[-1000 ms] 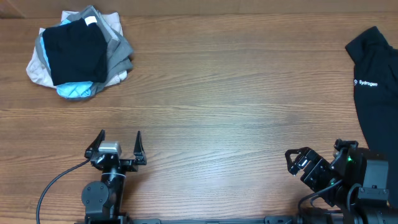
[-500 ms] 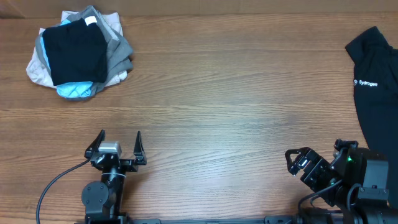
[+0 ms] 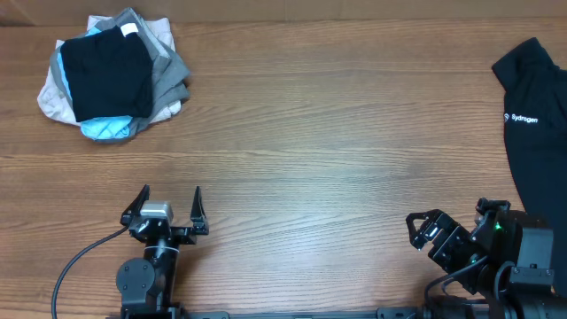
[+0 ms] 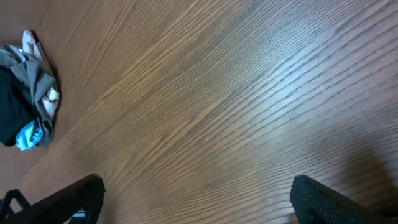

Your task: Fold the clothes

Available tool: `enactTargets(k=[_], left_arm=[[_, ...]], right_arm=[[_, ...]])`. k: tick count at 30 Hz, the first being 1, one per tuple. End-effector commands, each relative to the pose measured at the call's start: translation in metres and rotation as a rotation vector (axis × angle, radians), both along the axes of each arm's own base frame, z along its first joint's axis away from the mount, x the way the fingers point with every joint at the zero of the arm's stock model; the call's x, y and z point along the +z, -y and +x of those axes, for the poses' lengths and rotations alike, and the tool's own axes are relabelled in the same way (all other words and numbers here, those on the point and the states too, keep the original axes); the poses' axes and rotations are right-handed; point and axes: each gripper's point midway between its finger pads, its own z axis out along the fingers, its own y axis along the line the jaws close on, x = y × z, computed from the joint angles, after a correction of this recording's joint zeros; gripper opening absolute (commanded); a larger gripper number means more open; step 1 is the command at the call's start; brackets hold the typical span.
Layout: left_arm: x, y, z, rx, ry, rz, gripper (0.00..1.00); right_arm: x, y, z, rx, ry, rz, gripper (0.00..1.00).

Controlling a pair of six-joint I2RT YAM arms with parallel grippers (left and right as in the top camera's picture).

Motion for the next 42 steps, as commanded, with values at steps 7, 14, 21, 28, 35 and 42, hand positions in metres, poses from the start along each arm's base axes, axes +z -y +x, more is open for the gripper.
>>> enactTargets(k=[7,14,21,28,35,42], left_arm=[[0.000,-0.003,0.000,0.017,0.006,-0.002,1.00],[0.000,-0.003,0.000,0.017,0.006,-0.002,1.00],[0.000,-0.003,0.000,0.017,0.006,-0.002,1.00],[0.000,-0.003,0.000,0.017,0.006,-0.002,1.00],[0.000,-0.003,0.000,0.017,0.006,-0.002,1.00],[0.000,-0.003,0.000,0.017,0.006,-0.002,1.00]], right_arm=[[0.004,-0.001,0.001,0.001,0.018,0.003,1.00],[0.007,-0.001,-0.002,0.000,0.043,0.001,1.00],[0.014,0.010,-0.009,-0.041,0.185,-0.061,1.00],[-0.001,0.011,0.024,-0.040,0.432,-0.067,1.00],[-0.010,-0.006,0.074,0.057,0.741,-0.012,1.00],[-0.027,0.005,0.096,-0.007,0.891,-0.072,1.00]])
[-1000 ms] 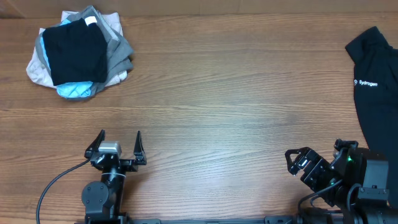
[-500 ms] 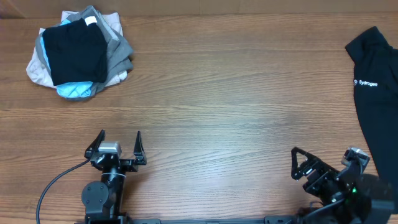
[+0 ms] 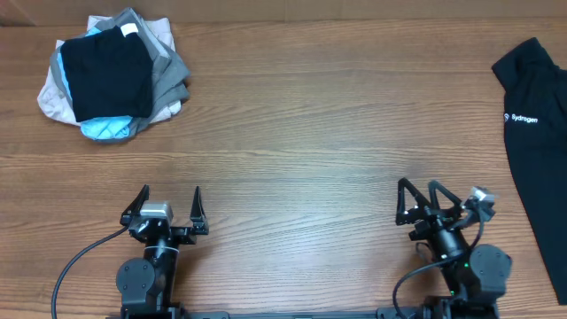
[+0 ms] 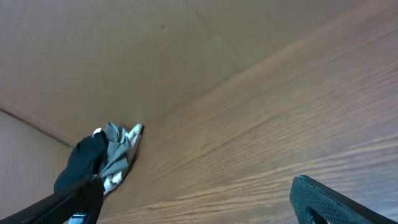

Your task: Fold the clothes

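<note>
A stack of folded clothes (image 3: 111,75), a black piece on top of grey, white and light blue ones, lies at the table's far left; the right wrist view shows this stack (image 4: 102,158) far off. A black garment (image 3: 539,133) with small white lettering lies unfolded at the right edge. My left gripper (image 3: 168,206) stands open at the near left, nothing between its fingers. At the near right my right gripper (image 3: 423,199) stands open and empty too; in its own wrist view the right gripper (image 4: 196,199) has wide-apart jaws over bare wood.
The wooden table (image 3: 319,133) runs between the stack and the black garment. A cable (image 3: 75,266) loops from the left arm's base at the near edge. A brown wall (image 4: 124,56) rises behind the table's far edge.
My right arm has swung from the near right corner, beside the black garment, to a spot further left, its gripper now pointing toward the far left. The left arm and clothes are unchanged.
</note>
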Available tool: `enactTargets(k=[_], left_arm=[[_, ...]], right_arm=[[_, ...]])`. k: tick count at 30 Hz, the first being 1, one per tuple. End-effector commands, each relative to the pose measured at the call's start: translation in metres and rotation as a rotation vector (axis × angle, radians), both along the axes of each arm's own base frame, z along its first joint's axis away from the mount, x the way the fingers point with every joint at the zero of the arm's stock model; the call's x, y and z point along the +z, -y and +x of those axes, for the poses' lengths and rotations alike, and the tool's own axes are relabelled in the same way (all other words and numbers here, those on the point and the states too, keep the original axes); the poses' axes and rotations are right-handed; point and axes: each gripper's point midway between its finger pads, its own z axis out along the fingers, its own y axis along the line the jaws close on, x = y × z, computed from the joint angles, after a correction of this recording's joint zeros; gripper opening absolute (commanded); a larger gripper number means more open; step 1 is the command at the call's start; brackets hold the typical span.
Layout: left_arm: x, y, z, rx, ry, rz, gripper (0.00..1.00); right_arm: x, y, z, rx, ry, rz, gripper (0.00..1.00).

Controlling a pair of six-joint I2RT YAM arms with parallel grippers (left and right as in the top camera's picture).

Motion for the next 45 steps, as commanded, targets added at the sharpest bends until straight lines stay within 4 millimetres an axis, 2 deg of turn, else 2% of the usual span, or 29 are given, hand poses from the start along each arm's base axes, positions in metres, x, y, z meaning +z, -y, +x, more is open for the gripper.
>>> enactTargets(k=[1,4,12,18,20,26,29,45], left_arm=[[0.001,-0.003,0.000,0.013,0.007,-0.002,1.00],[0.001,-0.003,0.000,0.013,0.007,-0.002,1.00],[0.001,-0.003,0.000,0.013,0.007,-0.002,1.00],[0.001,-0.003,0.000,0.013,0.007,-0.002,1.00],[0.001,-0.003,0.000,0.013,0.007,-0.002,1.00],[0.001,-0.003,0.000,0.013,0.007,-0.002,1.00],[0.001,-0.003,0.000,0.013,0.007,-0.002,1.00],[0.001,-0.003,0.000,0.013,0.007,-0.002,1.00]], right_arm=[[-0.011,0.009,0.004,-0.069,0.021,-0.009,1.00],[-0.018,0.019,0.005,-0.134,0.024,-0.017,1.00],[-0.009,0.035,0.006,-0.222,0.082,-0.080,1.00],[0.019,0.038,0.006,-0.245,0.217,-0.067,1.00],[0.022,0.038,0.006,-0.247,0.232,-0.087,1.00],[0.005,0.038,0.007,-0.238,0.177,-0.178,1.00],[-0.012,0.038,0.007,-0.229,0.113,-0.222,1.00],[-0.012,0.036,0.007,-0.218,0.118,-0.243,1.00]])
